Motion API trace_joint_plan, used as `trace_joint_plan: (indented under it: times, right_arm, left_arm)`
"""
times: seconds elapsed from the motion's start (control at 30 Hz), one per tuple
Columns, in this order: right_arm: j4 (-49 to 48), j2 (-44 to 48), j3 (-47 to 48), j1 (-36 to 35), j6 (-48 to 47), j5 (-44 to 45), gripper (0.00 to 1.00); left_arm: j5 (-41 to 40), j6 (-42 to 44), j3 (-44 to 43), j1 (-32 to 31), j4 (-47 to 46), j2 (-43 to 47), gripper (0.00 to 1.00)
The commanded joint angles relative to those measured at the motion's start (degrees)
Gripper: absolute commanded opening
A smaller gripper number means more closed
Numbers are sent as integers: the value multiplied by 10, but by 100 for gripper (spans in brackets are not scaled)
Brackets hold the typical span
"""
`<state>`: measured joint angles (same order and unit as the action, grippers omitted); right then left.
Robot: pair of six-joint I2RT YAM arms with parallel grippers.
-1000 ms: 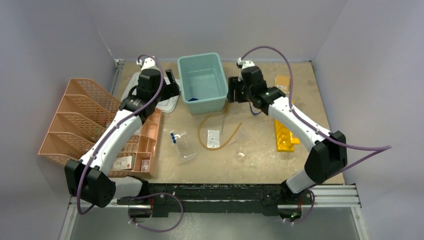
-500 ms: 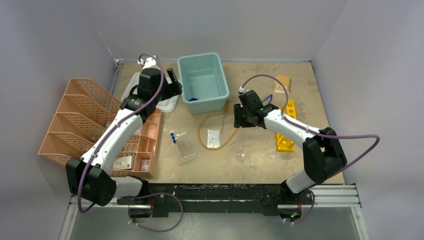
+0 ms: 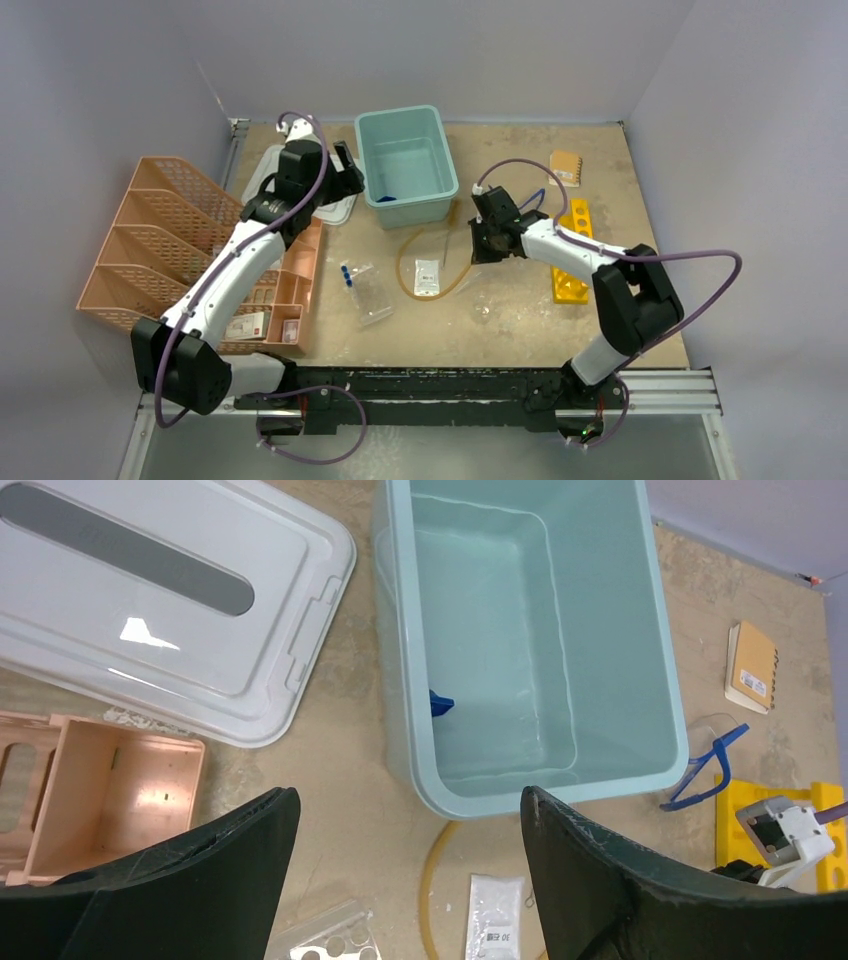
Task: Organize the chemistry lab equipment
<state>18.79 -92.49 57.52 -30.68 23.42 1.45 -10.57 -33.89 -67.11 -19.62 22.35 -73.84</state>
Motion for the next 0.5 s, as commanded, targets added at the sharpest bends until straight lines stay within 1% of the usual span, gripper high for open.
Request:
trace_joint_plan:
  times: [0.0, 0.13, 0.27, 0.37, 0.47]
  right_arm:
    - [15, 37, 5, 3, -15, 29, 1]
    - [39, 74, 25, 2, -29, 33, 0]
    - [51, 132, 51, 3, -41, 29, 0]
    - [49, 165, 79, 3, -56, -1, 0]
    - [24, 192, 107, 2, -62, -38, 0]
  left_arm:
    - [28, -14, 10, 0, -36, 29, 80]
    - [46, -32, 22, 0, -68, 39, 80]
    - [61, -51, 35, 0, -93, 45, 80]
    - [86, -68, 40, 0, -111, 45, 80]
    - [130, -88, 45, -1, -140, 43, 80]
